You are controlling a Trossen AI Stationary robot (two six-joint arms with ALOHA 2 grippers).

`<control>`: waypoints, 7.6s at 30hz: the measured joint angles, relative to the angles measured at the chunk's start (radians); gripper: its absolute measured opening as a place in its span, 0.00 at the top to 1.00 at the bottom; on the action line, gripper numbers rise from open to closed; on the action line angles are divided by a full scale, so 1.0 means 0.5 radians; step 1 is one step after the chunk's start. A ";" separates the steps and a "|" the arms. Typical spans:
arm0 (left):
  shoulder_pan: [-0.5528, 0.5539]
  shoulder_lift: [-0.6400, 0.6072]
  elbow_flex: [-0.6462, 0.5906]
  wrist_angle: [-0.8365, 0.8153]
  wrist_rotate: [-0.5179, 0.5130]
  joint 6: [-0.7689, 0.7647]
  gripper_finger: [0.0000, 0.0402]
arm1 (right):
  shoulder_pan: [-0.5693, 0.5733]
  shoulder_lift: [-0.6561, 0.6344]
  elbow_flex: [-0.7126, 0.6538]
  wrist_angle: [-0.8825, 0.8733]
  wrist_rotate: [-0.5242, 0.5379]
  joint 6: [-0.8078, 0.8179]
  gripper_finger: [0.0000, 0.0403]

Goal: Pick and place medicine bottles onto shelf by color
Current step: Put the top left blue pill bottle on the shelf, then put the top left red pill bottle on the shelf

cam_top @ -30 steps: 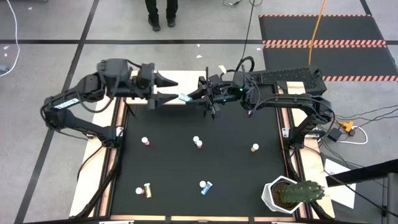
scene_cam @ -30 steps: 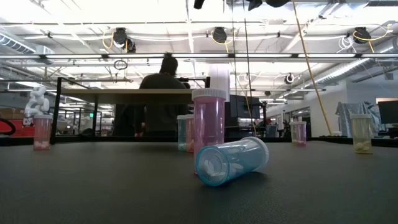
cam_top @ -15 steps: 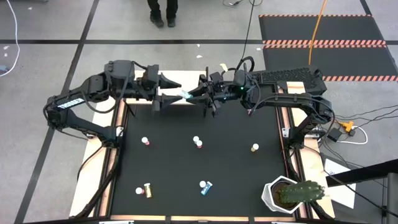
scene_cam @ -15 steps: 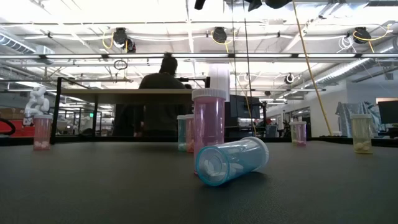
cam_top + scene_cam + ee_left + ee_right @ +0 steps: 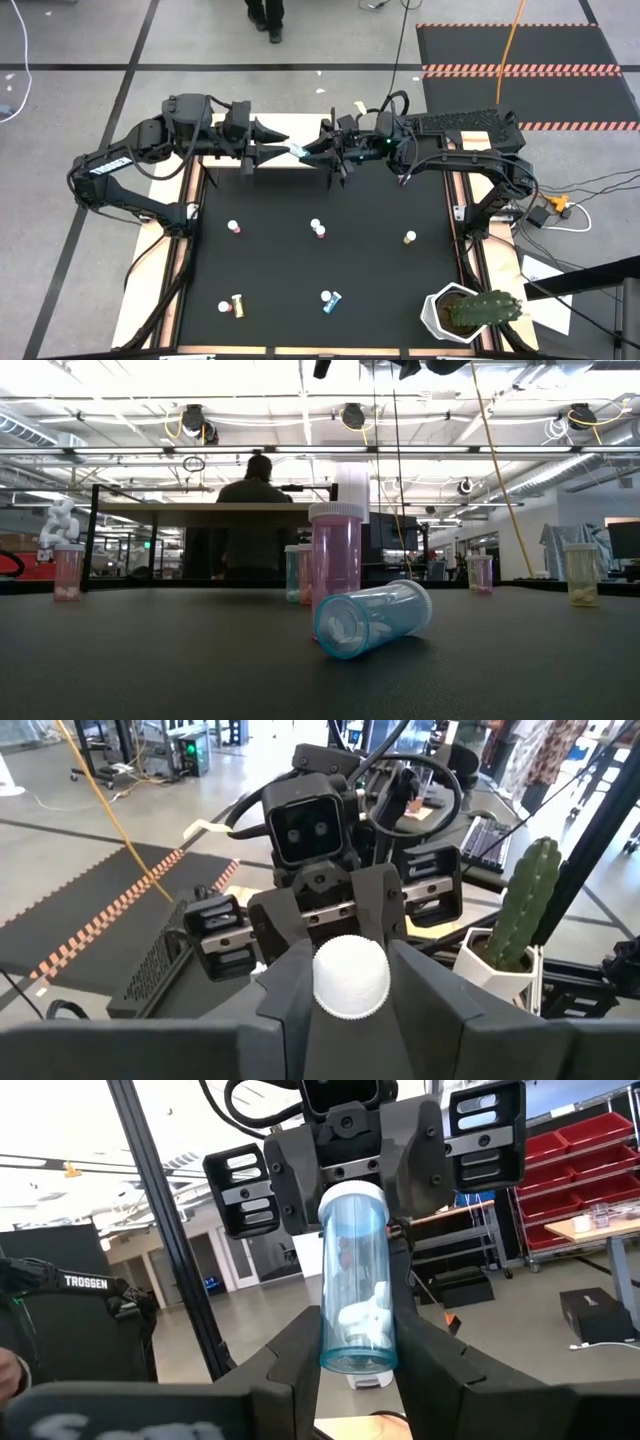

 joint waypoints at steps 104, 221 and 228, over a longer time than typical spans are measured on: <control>1.647 0.041 -0.846 -0.210 -0.473 -0.216 0.67 | -0.124 -0.642 -0.361 -1.754 0.980 -0.046 0.40; -0.586 -0.334 -1.376 -1.312 -0.617 -2.497 0.26 | 0.798 -0.728 -0.452 -1.866 1.418 0.070 0.82; -0.593 -0.339 -1.706 -1.020 -0.529 -2.457 0.26 | 0.910 -0.740 -0.645 -1.617 1.475 0.354 0.82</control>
